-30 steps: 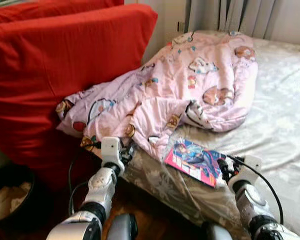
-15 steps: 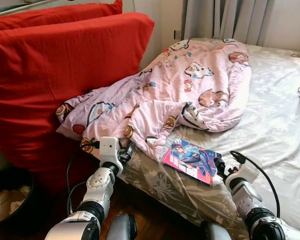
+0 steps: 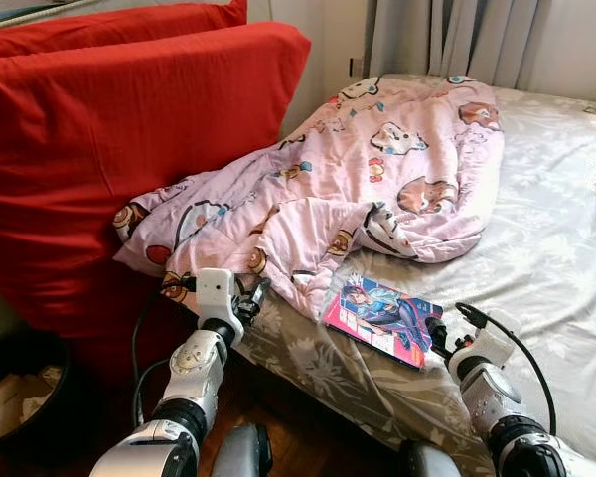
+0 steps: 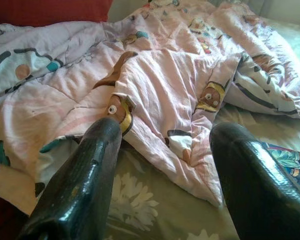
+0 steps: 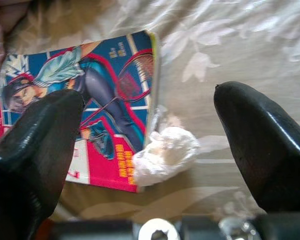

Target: Clean up the room

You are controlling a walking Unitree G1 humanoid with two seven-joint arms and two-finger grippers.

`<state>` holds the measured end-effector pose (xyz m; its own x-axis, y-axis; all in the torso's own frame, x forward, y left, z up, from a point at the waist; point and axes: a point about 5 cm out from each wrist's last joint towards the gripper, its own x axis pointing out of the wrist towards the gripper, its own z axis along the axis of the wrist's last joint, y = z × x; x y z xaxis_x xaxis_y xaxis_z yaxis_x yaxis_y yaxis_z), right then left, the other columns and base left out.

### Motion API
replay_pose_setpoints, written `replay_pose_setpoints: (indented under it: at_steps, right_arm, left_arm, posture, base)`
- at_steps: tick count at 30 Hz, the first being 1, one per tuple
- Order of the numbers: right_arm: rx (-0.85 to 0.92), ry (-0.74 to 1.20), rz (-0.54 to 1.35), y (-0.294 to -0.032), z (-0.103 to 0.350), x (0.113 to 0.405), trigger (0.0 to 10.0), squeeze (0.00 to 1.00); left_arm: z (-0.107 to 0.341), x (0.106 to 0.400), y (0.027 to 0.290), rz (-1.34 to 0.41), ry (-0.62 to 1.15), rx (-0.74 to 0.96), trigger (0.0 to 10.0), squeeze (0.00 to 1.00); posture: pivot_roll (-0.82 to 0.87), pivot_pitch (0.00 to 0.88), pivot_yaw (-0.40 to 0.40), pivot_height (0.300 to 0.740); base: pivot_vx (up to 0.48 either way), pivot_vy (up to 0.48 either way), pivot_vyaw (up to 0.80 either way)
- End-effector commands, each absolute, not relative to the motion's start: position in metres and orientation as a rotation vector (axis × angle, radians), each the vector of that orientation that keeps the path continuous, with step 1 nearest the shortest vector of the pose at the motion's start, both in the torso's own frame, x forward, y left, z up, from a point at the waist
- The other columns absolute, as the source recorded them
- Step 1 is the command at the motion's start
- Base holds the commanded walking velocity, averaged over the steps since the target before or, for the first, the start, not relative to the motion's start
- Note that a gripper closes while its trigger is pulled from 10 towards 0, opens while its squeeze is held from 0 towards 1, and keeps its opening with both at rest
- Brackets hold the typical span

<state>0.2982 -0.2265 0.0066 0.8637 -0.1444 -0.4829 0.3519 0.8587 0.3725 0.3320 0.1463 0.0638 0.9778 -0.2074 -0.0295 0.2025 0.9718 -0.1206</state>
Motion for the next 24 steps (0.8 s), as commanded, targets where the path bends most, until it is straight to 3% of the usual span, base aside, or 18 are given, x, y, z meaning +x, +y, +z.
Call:
replay_pose_setpoints:
  at_steps: [1,8,24]
  right_arm:
    - [0.46,0.39,-0.281,-0.231,0.014,0.302,10.0,0.0]
    - [0.304,0.226,-0.143,-0.226,0.029,0.307,10.0,0.0]
    - [0.373,0.411,-0.179,-0.216,0.004,0.295,10.0,0.0]
  left_arm:
    - [0.062,0.328,0.151,-0.194,0.023,-0.126,10.0,0.0]
    - [0.061,0.314,0.147,-0.193,-0.043,-0.128,10.0,0.0]
    - [0.064,0.296,0.155,-0.193,-0.064,-0.098,10.0,0.0]
  posture:
    - [0.15,0.056,0.033,0.587]
    - [0.14,0.086,0.032,0.587]
    - [0.19,0.136,0.032,0.587]
  base:
    - [0.0,0.0,0.0]
    - [0.0,0.0,0.0]
    - [0.0,0.0,0.0]
